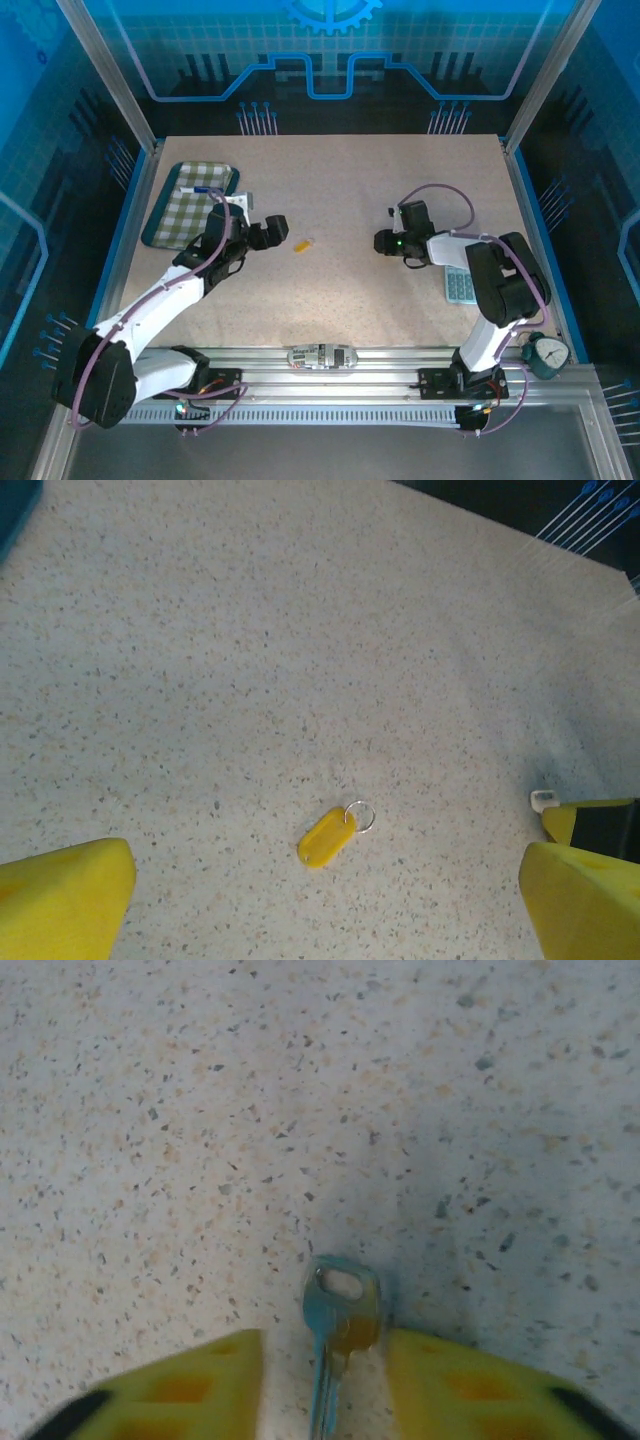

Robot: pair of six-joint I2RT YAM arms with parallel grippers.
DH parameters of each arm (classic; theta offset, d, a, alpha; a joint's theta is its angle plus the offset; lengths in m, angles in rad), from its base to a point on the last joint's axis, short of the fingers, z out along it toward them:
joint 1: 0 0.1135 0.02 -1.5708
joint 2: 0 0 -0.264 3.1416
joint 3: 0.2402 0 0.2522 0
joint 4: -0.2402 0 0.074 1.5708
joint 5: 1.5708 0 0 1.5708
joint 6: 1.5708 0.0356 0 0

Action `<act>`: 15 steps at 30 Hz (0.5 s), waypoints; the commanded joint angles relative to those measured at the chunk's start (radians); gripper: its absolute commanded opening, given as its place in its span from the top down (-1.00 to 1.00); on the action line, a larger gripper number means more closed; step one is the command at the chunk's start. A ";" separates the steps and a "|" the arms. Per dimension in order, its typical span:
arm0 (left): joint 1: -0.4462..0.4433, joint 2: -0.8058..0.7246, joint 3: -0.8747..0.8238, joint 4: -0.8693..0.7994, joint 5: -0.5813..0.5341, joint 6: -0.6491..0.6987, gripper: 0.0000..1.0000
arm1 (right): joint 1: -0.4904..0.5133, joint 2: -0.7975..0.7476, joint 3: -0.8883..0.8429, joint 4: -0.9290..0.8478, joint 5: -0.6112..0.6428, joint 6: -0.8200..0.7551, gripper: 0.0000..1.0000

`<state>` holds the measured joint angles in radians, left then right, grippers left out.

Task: Remove the keys from the keyring

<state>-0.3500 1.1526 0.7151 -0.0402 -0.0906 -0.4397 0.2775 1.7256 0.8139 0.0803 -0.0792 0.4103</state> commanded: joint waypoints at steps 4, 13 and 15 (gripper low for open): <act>-0.001 -0.026 0.015 -0.031 -0.149 0.016 -0.98 | -0.066 -0.228 0.038 -0.185 0.164 -0.045 -1.00; 0.077 0.058 0.077 -0.022 -0.489 0.374 -0.98 | -0.053 -0.366 0.029 -0.057 0.691 -0.305 -1.00; 0.127 0.055 0.009 0.053 -0.507 0.391 -0.99 | -0.054 -0.350 -0.049 0.087 0.732 -0.399 -1.00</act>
<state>-0.2749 1.1973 0.7853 -0.0559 -0.4747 -0.1825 0.2207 1.3476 0.8570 0.0399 0.4721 0.1749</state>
